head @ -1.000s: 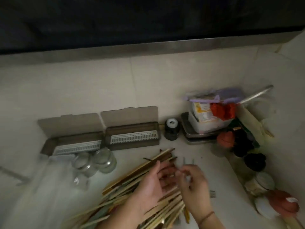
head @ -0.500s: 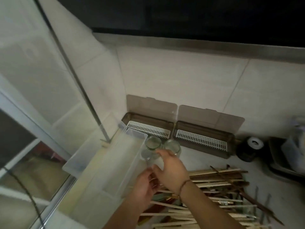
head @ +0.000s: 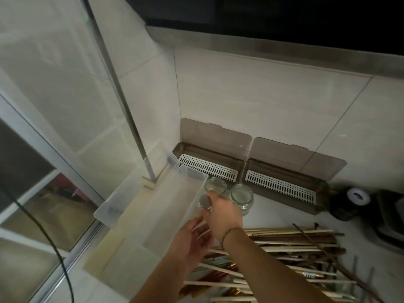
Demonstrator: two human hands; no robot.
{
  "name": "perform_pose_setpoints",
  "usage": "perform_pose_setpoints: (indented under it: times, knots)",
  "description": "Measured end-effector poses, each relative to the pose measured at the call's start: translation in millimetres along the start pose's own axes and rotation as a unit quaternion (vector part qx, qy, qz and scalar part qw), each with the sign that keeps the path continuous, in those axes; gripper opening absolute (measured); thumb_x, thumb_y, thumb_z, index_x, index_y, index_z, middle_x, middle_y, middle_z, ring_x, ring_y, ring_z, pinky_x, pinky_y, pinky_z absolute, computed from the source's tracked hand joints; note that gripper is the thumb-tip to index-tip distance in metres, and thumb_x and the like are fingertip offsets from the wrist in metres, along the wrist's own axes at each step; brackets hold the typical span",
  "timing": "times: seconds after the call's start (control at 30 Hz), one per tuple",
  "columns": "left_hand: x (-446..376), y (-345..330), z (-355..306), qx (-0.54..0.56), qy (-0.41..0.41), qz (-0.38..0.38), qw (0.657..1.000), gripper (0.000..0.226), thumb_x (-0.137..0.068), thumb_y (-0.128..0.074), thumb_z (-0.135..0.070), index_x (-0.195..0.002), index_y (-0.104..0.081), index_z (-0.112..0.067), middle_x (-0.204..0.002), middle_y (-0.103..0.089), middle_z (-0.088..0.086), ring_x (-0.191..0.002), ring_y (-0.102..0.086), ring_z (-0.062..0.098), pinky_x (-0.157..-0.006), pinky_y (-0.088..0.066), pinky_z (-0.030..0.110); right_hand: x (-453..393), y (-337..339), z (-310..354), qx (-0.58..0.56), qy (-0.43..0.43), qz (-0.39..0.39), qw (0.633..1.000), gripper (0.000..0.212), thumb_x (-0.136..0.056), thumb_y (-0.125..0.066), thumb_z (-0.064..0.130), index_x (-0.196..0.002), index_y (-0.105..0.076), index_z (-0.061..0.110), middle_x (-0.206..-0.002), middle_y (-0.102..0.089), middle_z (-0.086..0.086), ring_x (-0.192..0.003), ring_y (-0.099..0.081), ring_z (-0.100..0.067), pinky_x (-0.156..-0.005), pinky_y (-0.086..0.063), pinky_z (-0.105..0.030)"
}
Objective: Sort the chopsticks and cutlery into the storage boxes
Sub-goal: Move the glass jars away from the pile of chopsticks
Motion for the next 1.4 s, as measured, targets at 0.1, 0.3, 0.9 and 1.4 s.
perform_pose_setpoints:
  times: [0.1, 0.3, 0.9, 1.4]
  knots:
    - [-1, 5, 2, 0.004, 0.017, 0.002, 1.0, 0.033, -0.096, -0.054, -0.022, -0.121, -0.058, -0.001, -0.102, -0.057, 0.02, -0.08, -0.058, 0.03, -0.074, -0.053, 0.038, 2, 10, -12, -0.054, -0.02, -0.026, 0.998, 0.031, -0.082, -0.06, 0.046, -0.11, -0.055, 0.034, -0.097, -0.068, 0.007, -0.09, -0.065, -0.019, -0.075, -0.054, -0.031]
    - [7, -4, 15, -0.036, 0.087, 0.076, 0.993, 0.059, -0.093, -0.057, -0.051, -0.127, -0.053, -0.003, -0.097, -0.065, 0.025, -0.075, -0.064, 0.031, -0.063, -0.056, 0.036, 27, 57, -53, -0.297, -0.021, -0.077, 0.952, 0.028, -0.068, -0.078, 0.041, -0.092, -0.067, 0.031, -0.086, -0.069, 0.013, -0.08, -0.066, -0.003, -0.075, -0.057, -0.033]
    - [42, -150, 191, -0.378, -0.088, 0.336, 0.858, 0.063, -0.051, -0.087, -0.006, -0.104, -0.057, -0.022, -0.104, -0.069, 0.005, -0.096, -0.065, 0.026, -0.079, -0.054, 0.041, 241, 168, -227, -0.273, -0.236, -0.233, 0.903, 0.019, -0.078, -0.064, 0.053, -0.091, -0.065, 0.039, -0.082, -0.07, 0.01, -0.068, -0.065, -0.006, -0.065, -0.054, -0.031]
    - [95, -187, 415, -0.661, -0.167, 0.483, 0.549, 0.034, -0.076, -0.077, -0.027, -0.094, -0.051, -0.04, -0.109, -0.056, -0.012, -0.089, -0.057, 0.0, -0.075, -0.045, 0.011, 429, 140, -303, -0.189, -0.526, -0.479, 0.677, 0.039, -0.071, -0.081, 0.018, -0.104, -0.063, 0.027, -0.09, -0.066, 0.008, -0.085, -0.061, -0.015, -0.072, -0.044, -0.029]
Point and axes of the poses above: each hand's wrist, its own x-axis away from the middle knuckle, its own y-axis out of the back of the hand, z = x × y, the point moved 2 cm from there along -x, towards the middle knuckle
